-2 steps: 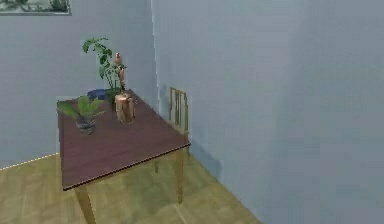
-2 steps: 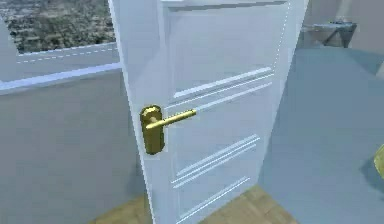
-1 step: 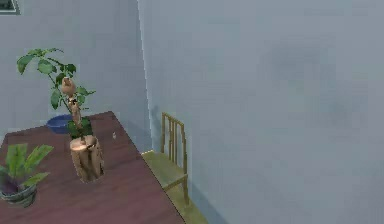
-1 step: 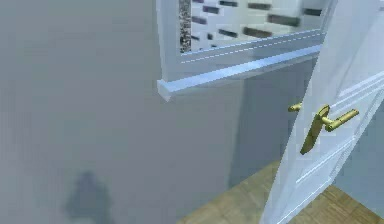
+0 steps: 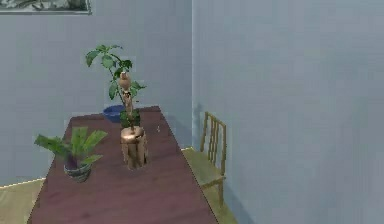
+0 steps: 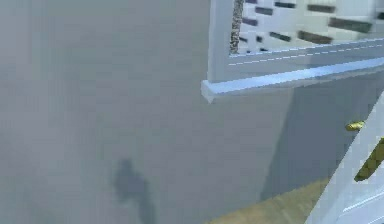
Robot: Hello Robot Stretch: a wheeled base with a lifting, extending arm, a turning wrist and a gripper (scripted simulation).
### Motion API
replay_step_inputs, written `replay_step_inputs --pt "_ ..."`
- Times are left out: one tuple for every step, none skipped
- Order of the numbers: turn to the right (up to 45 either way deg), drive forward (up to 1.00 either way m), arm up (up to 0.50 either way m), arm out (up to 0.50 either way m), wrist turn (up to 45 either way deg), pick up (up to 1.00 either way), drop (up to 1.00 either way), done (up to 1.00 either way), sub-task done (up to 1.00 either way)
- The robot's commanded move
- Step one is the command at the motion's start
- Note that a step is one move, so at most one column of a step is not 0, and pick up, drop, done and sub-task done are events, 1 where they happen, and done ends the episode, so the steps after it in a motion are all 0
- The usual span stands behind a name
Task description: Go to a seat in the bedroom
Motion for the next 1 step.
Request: replay_step_inputs --pt "0.0 0.0 0.0 0.0 0.0 0.0 0.0 1.0 0.0"
